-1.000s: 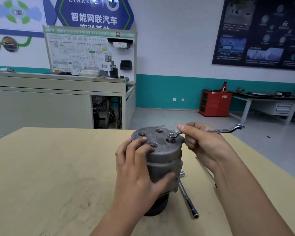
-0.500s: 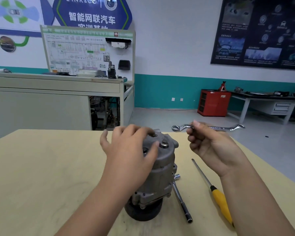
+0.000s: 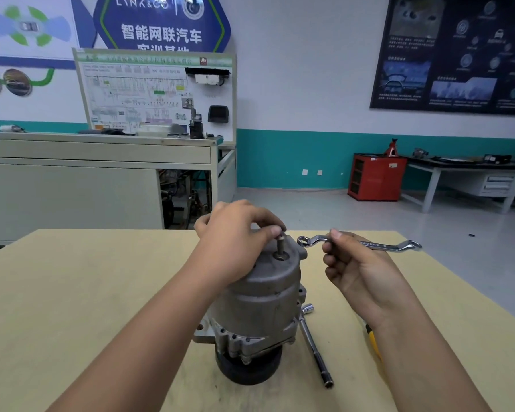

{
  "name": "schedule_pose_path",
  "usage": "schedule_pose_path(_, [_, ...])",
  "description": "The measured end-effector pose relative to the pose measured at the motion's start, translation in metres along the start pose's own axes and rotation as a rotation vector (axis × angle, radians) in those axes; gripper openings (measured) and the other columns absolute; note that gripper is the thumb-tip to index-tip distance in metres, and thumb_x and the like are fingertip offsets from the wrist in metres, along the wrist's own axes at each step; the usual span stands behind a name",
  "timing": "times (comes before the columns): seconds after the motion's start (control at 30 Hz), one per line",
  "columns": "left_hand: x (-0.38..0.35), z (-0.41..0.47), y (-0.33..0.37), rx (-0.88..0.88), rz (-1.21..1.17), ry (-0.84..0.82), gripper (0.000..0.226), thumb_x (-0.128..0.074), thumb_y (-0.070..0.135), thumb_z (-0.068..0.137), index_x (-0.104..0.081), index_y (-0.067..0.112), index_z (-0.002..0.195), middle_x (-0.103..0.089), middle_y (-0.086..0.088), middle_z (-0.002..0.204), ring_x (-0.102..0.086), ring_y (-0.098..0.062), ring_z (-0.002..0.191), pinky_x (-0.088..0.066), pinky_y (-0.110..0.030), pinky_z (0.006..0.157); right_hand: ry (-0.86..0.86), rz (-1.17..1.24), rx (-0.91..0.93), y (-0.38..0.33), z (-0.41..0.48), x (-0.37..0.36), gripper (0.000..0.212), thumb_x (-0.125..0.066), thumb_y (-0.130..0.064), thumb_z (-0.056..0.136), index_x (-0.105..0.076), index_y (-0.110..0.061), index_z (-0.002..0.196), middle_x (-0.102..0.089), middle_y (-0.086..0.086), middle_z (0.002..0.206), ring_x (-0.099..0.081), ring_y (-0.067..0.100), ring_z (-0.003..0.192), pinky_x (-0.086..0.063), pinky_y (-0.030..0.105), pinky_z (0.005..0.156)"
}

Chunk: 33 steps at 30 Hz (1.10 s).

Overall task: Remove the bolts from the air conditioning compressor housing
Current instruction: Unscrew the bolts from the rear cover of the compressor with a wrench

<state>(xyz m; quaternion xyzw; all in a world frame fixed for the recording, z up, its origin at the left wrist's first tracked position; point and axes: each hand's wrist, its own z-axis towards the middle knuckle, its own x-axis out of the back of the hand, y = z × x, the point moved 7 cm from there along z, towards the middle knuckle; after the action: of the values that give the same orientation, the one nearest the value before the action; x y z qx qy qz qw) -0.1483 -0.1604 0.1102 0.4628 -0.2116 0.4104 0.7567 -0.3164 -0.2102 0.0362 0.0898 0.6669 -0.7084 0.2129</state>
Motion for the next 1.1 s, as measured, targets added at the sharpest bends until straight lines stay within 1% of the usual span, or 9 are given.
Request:
schedule_pose_path(0.1, [0.013, 0.000, -0.007, 0.026, -0.110, 0.059, 0.024, -0.061, 0.032, 0.091, -0.059, 0.048, 0.073, -0.063, 0.013, 0.100, -0.054, -0.018, 0.109, -0.041, -0.047, 0.096, -0.003, 0.003, -0.002, 0.002, -0.003, -0.001, 0.014, -0.061, -0.019, 0.081, -0.066, -0.014, 0.069, -0.064, 0.000, 0.063, -0.054, 0.007, 0.053, -0.042, 0.019, 0.051])
schedule_pose_path(0.23, [0.044, -0.007, -0.051, 0.151, -0.268, 0.183, 0.023, -0.064, 0.026, 0.090, -0.064, 0.039, 0.072, -0.066, 0.016, 0.082, -0.061, 0.002, 0.081, -0.044, -0.020, 0.067, -0.044, -0.011, 0.002, 0.005, -0.006, -0.005, 0.020, -0.063, -0.029, 0.073, -0.072, -0.016, 0.062, -0.064, 0.000, 0.063, -0.054, 0.006, 0.054, -0.043, 0.018, 0.051])
schedule_pose_path(0.3, [0.057, -0.013, -0.094, 0.289, -0.231, 0.218, 0.016, -0.063, 0.026, 0.091, -0.068, 0.032, 0.077, -0.067, 0.008, 0.082, -0.058, -0.002, 0.071, -0.041, -0.023, 0.059, -0.060, -0.008, 0.015, 0.004, -0.007, -0.008, 0.024, -0.061, -0.032, 0.072, -0.073, -0.017, 0.058, -0.063, -0.001, 0.062, -0.053, 0.005, 0.053, -0.044, 0.016, 0.049])
schedule_pose_path(0.43, [0.042, -0.035, -0.188, 0.615, 0.097, 0.014, 0.017, -0.065, 0.030, 0.089, -0.070, 0.027, 0.073, -0.064, -0.002, 0.074, -0.056, -0.025, 0.072, -0.046, -0.037, 0.077, -0.075, -0.001, 0.015, 0.002, -0.009, -0.018, 0.028, -0.059, -0.033, 0.075, -0.071, -0.015, 0.058, -0.063, -0.001, 0.060, -0.051, 0.006, 0.050, -0.042, 0.016, 0.047])
schedule_pose_path(0.53, [-0.001, -0.057, -0.239, 0.745, 0.218, -0.298, 0.016, -0.068, 0.029, 0.086, -0.076, 0.015, 0.088, -0.067, -0.005, 0.083, -0.060, -0.027, 0.087, -0.046, -0.036, 0.086, -0.071, -0.003, 0.014, 0.003, -0.011, -0.025, 0.027, -0.054, -0.028, 0.089, -0.065, -0.012, 0.070, -0.065, 0.003, 0.061, -0.053, 0.007, 0.049, -0.042, 0.016, 0.046])
schedule_pose_path(0.6, [-0.023, -0.068, -0.261, 0.779, 0.263, -0.390, 0.019, -0.067, 0.030, 0.086, -0.073, 0.012, 0.089, -0.069, -0.007, 0.093, -0.063, -0.027, 0.095, -0.047, -0.037, 0.091, -0.065, 0.010, 0.021, 0.003, -0.014, -0.026, 0.026, -0.047, -0.022, 0.095, -0.061, -0.011, 0.076, -0.066, 0.005, 0.063, -0.056, 0.009, 0.050, -0.044, 0.017, 0.047])
schedule_pose_path(0.9, [-0.047, -0.061, -0.285, 0.773, 0.308, -0.382, 0.016, -0.057, 0.029, 0.091, -0.060, 0.023, 0.077, -0.067, -0.001, 0.102, -0.060, -0.024, 0.100, -0.044, -0.039, 0.099, 0.050, -0.033, 0.249, -0.010, -0.033, -0.035, 0.019, -0.050, -0.008, 0.094, -0.058, -0.014, 0.078, -0.070, 0.004, 0.068, -0.060, 0.008, 0.055, -0.045, 0.018, 0.053])
schedule_pose_path(1.0, [-0.044, -0.061, -0.281, 0.780, 0.296, -0.305, 0.011, -0.050, 0.031, 0.095, -0.054, 0.026, 0.086, -0.061, 0.001, 0.107, -0.055, -0.024, 0.106, -0.038, -0.038, 0.101, 0.066, -0.112, 0.385, -0.010, -0.043, -0.043, 0.017, -0.058, -0.003, 0.089, -0.058, -0.013, 0.075, -0.072, 0.006, 0.070, -0.067, 0.012, 0.061, -0.048, 0.015, 0.055])
schedule_pose_path(1.1, [-0.029, -0.066, -0.256, 0.772, 0.288, -0.141, 0.017, -0.041, 0.036, 0.098, -0.052, 0.031, 0.110, -0.059, 0.006, 0.112, -0.050, -0.022, 0.114, -0.030, -0.035, 0.095, 0.070, -0.240, 0.471, -0.003, -0.052, -0.053, 0.015, -0.066, -0.003, 0.083, -0.061, -0.013, 0.074, -0.073, 0.004, 0.072, -0.071, 0.014, 0.071, -0.051, 0.016, 0.062])
